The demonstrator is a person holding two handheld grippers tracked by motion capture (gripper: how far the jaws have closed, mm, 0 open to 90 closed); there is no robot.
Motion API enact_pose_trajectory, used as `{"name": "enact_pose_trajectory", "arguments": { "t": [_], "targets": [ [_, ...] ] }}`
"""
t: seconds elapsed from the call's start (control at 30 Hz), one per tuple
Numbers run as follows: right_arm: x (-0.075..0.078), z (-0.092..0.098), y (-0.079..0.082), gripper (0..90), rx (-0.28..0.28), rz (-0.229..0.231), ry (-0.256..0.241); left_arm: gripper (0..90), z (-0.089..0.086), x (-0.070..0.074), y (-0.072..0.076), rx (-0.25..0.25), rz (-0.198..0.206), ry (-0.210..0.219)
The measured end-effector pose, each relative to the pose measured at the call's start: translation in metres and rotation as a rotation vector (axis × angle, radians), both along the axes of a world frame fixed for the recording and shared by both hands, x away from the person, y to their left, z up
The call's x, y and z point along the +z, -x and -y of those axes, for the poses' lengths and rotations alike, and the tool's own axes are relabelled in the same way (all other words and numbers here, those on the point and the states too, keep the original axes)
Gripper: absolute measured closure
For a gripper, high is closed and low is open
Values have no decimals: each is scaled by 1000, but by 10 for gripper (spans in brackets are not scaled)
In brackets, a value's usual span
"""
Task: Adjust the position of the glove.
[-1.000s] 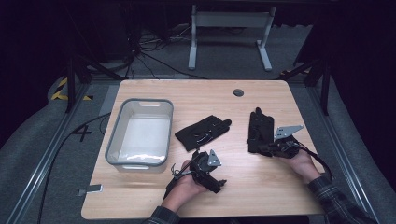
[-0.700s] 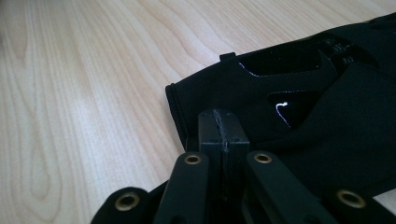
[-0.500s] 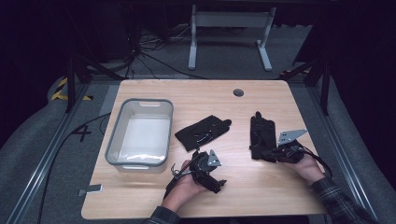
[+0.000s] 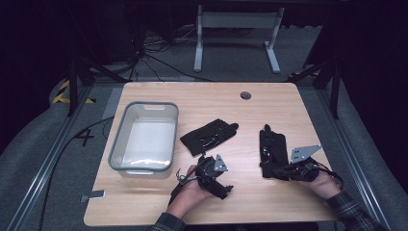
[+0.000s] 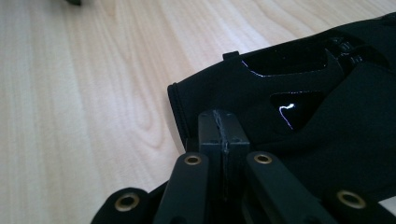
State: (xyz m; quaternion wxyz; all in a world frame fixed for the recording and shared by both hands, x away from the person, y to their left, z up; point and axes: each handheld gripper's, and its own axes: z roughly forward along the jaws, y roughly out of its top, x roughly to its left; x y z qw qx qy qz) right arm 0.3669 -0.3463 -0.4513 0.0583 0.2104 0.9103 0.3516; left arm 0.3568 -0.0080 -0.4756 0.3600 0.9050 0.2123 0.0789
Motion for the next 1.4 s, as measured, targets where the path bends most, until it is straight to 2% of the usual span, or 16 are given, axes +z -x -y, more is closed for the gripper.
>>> {"name": "enact_pose_trajectory", "arguments": {
  "t": [0.27,0.63,0.83,1.0,1.13,1.23,1.27,1.3,1.37,1.4],
  "targets": [
    [1,-2,19,900,29,2,16,0,0,0,0,1,-1,0],
    [0,-1,41,900,65,-17,10,0,0,0,0,0,0,0],
    [0,1,48,900,84,-28,5,0,0,0,0,1,-1,0],
    [4,3,48,891,99,-28,-5,0,0,0,0,1,-1,0],
    [9,7,45,794,73,-9,-30,0,0,0,0,1,-1,0],
    [12,12,41,720,33,17,-36,0,0,0,0,0,0,0],
    [12,12,41,720,33,17,-36,0,0,0,0,0,0,0],
    [15,17,38,647,-13,43,-42,0,0,0,0,1,-1,0],
    [16,22,35,597,-53,59,-38,0,0,0,0,0,0,0],
    [16,22,35,597,-53,59,-38,0,0,0,0,0,0,0]
  ]
}}
